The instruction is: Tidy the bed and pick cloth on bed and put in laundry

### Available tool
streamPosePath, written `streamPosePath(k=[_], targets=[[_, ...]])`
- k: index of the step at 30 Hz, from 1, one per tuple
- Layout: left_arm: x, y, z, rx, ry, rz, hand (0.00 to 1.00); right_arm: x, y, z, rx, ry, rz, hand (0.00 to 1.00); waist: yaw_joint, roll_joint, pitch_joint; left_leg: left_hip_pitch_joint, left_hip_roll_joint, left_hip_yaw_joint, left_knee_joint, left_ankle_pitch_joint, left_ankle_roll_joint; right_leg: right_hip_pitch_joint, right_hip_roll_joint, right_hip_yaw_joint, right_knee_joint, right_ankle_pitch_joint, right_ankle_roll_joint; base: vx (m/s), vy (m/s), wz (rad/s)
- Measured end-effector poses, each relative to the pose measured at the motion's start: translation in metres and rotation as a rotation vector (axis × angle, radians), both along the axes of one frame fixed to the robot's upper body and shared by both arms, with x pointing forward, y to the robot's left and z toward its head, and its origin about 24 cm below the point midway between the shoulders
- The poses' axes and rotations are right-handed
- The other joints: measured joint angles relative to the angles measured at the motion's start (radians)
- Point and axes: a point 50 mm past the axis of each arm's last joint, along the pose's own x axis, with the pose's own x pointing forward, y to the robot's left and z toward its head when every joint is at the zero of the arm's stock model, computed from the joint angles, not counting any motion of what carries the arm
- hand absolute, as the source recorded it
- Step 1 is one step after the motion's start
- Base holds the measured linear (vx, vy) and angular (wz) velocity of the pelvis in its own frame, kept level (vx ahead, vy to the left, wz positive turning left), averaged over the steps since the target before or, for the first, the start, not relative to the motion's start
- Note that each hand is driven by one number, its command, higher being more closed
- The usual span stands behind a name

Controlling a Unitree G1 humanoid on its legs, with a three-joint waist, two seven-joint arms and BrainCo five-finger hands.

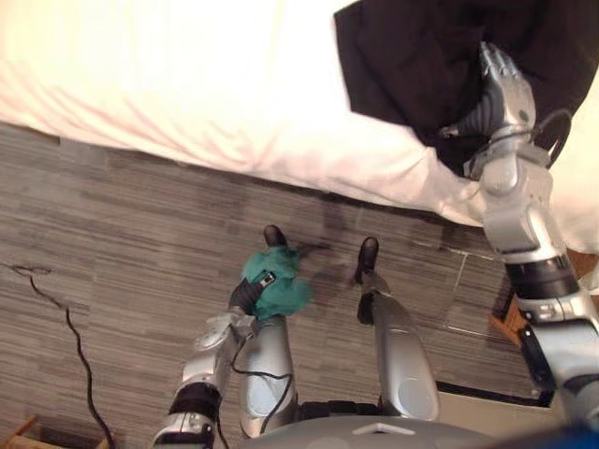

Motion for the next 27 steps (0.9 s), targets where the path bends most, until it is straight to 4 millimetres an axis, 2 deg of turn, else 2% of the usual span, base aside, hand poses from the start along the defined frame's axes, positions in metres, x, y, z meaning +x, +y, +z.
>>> streamPosePath(k=[2,6,9,11,14,16,17,19,21,22,24,26,27], targets=[[0.006,0.003,0.005,0.012,-0.022,0.039,1.00,0.005,-0.010,0.009,0.020,0.050,-0.086,1.00,0.020,-0.015,-0.007,-0.028,0.003,0.000,-0.031,0.030,-0.004,-0.033,0.000,-0.022,-0.014,0.010,-0.013,-0.20,0.010,0.04],[0.007,0.004,0.006,0.021,-0.024,0.061,1.00,0.008,-0.027,0.017,0.201,0.037,-0.115,1.00,0.027,-0.024,-0.014,-0.049,0.005,0.010,-0.069,0.056,-0.013,-0.062,-0.001,-0.043,-0.012,0.014,-0.015,-0.13,0.022,0.15],[0.007,0.002,0.005,0.016,-0.023,0.059,1.00,0.015,-0.049,0.002,0.427,0.012,-0.101,1.00,0.042,-0.044,-0.038,-0.048,0.005,0.044,-0.094,0.063,-0.022,-0.063,-0.003,-0.048,-0.034,0.019,-0.021,-0.09,0.023,0.05],[0.007,-0.005,0.004,-0.003,-0.023,0.054,1.00,0.020,-0.058,-0.015,0.614,-0.014,-0.067,1.00,0.049,-0.054,-0.047,-0.028,0.004,0.064,-0.095,0.064,-0.023,-0.039,-0.006,-0.048,-0.053,0.036,-0.031,-0.04,0.022,0.02],[0.006,-0.012,0.002,-0.023,-0.016,0.044,1.00,0.020,-0.060,-0.066,0.883,-0.017,-0.004,1.00,0.049,-0.062,-0.059,0.034,0.003,0.089,-0.085,0.064,-0.023,0.018,-0.015,-0.049,-0.056,0.040,-0.035,-0.03,0.012,0.01],[0.003,-0.020,-0.002,-0.038,0.010,0.030,1.00,0.010,-0.043,-0.123,1.099,0.005,0.058,1.00,0.047,-0.080,-0.089,0.100,0.000,0.110,-0.097,0.064,-0.023,0.074,-0.015,-0.043,-0.063,0.040,-0.035,-0.01,-0.018,-0.22],[0.003,-0.024,-0.003,-0.031,0.023,0.019,1.00,0.004,-0.036,-0.143,1.155,0.020,0.068,1.00,0.045,-0.086,-0.098,0.129,-0.001,0.113,-0.105,0.065,-0.025,0.099,-0.014,-0.040,-0.072,0.041,-0.034,0.03,-0.029,-0.27],[0.000,-0.033,-0.008,-0.015,0.060,-0.001,1.00,-0.025,-0.009,-0.206,1.358,0.068,0.093,1.00,0.026,-0.107,-0.120,0.236,-0.020,0.115,-0.158,0.076,-0.040,0.183,-0.008,-0.018,-0.097,0.042,-0.021,0.06,-0.023,-0.25],[-0.001,-0.037,-0.009,-0.001,0.072,0.001,1.00,-0.049,0.007,-0.244,1.507,0.108,0.069,1.00,0.009,-0.114,-0.129,0.280,-0.021,0.116,-0.167,0.075,-0.040,0.223,-0.003,-0.011,-0.104,0.040,-0.019,0.09,-0.040,-0.22],[-0.004,-0.038,-0.014,0.003,0.102,0.030,1.00,-0.078,0.016,-0.278,1.607,0.150,-0.004,1.00,-0.008,-0.115,-0.158,0.296,-0.021,0.126,-0.167,0.071,-0.039,0.233,0.003,0.009,-0.107,0.039,-0.008,0.13,-0.062,-0.29],[-0.008,-0.035,-0.021,0.013,0.144,0.074,1.00,-0.104,0.024,-0.304,1.652,0.198,-0.071,1.00,-0.031,-0.117,-0.172,0.331,-0.022,0.142,-0.167,0.066,-0.030,0.256,0.003,0.018,-0.107,0.037,-0.004,0.14,-0.043,-0.30],[-0.019,-0.029,-0.032,0.039,0.209,0.132,1.00,-0.142,0.028,-0.333,1.688,0.266,-0.169,1.00,-0.061,-0.112,-0.190,0.407,-0.025,0.155,-0.167,0.045,-0.038,0.318,0.002,0.035,-0.106,0.020,0.005,0.19,-0.032,-0.24],[-0.024,-0.028,-0.036,0.045,0.232,0.143,1.00,-0.154,0.028,-0.341,1.695,0.286,-0.202,1.00,-0.065,-0.108,-0.204,0.422,-0.025,0.158,-0.167,0.041,-0.041,0.330,0.002,0.037,-0.106,0.016,0.005,0.19,-0.030,-0.20]])
